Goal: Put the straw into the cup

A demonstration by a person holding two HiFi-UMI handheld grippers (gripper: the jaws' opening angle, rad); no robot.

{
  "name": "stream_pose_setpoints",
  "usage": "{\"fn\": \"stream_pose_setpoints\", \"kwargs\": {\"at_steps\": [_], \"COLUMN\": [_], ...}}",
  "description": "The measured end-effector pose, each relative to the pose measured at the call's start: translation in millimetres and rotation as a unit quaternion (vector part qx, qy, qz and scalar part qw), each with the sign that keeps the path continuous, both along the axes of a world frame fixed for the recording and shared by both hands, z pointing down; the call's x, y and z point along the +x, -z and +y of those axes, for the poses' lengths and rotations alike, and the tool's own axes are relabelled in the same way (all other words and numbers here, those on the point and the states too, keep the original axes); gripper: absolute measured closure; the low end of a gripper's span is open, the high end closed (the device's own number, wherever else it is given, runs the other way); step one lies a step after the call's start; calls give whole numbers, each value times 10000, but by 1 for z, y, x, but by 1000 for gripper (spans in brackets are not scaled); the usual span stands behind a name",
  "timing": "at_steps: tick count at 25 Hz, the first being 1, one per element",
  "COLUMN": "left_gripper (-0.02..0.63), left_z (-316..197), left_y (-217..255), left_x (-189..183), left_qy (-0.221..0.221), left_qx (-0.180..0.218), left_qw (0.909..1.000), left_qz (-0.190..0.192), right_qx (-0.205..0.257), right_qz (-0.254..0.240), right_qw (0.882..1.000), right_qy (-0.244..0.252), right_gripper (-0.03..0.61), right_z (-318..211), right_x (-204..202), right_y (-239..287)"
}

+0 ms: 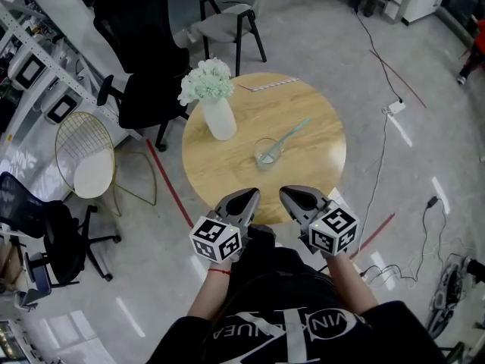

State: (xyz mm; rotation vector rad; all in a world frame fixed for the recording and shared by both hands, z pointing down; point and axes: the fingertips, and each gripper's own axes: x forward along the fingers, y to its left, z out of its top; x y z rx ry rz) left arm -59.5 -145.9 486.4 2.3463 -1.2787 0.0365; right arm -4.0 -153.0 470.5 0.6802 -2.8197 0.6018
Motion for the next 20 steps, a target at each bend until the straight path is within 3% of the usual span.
{"fn": "stream_pose_setpoints", "kwargs": {"at_steps": [20], "left_gripper": [606], "left_z": [17], "left_y": [10], "left_x": [7], "left_qy": [-35], "left_qx": [96], "left_qw": [9999], "left_qz": [-26], "right_qx": [97], "right_qz": [7], "right_qw": [9999], "right_qy": [33], "right_gripper": [572], "right_z": [17], "right_x": [6], "right_y": [7]}}
